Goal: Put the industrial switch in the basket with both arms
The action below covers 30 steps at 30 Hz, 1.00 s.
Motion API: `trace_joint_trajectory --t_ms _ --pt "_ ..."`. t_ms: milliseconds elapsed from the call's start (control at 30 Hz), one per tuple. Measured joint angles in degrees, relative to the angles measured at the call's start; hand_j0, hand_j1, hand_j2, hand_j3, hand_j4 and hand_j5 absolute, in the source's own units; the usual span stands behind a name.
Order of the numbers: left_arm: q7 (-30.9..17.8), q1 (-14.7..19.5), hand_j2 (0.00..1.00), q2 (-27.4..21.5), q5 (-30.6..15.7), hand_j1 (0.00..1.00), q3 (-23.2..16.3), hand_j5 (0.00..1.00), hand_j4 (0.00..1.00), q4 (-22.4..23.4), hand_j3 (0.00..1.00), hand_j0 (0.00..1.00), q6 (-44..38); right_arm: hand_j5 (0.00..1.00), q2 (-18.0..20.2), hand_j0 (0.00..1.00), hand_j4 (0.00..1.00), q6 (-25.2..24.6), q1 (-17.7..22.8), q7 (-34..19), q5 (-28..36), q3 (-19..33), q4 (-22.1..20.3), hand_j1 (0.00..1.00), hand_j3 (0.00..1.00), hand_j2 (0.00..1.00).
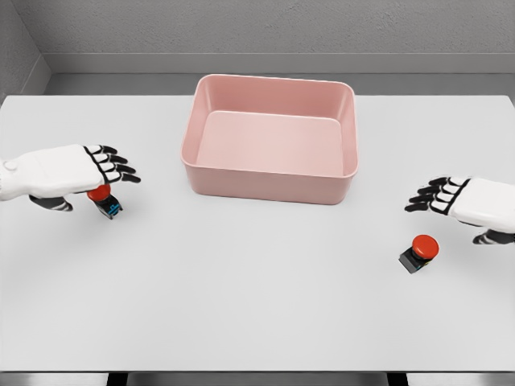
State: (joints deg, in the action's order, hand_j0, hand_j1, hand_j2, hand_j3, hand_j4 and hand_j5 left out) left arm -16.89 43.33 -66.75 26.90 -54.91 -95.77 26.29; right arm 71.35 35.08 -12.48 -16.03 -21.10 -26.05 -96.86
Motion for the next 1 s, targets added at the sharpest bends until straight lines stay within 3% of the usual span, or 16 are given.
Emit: trace_joint_trajectory --t_ms 133,500,900,1000 --pt "0.0 0.4 0.92 1.2 1.1 0.92 -1.4 0.92 0.92 0.1 0.92 0.92 -3.0 1.0 0.1 1.0 1.0 0.0 0.6 0.0 0.0 0.0 -0.9 1.0 1.0 1.0" --pt "0.0 0.7 0.92 1.5 3.8 0.92 -4.7 0.92 0.92 0.6 0.92 0.92 -5.0 1.0 1.0 1.0 1.0 0.0 2.5 0.0 0.0 -0.1 -2.2 1.0 1.0 1.0" --pt "0.0 0.8 0.87 3.1 5.1 0.87 -5.1 0.87 0.87 1.9 0.87 0.87 -8.0 1.0 -1.6 1.0 1.0 0.0 3.5 0.0 0.0 -0.1 -3.1 1.0 1.0 1.0" --pt "0.0 0.8 0.81 3.3 5.1 0.81 -5.2 0.81 0.81 1.8 0.81 0.81 -7.8 1.0 -2.2 1.0 1.0 0.0 4.3 -0.1 0.0 -0.1 -3.2 1.0 1.0 1.0"
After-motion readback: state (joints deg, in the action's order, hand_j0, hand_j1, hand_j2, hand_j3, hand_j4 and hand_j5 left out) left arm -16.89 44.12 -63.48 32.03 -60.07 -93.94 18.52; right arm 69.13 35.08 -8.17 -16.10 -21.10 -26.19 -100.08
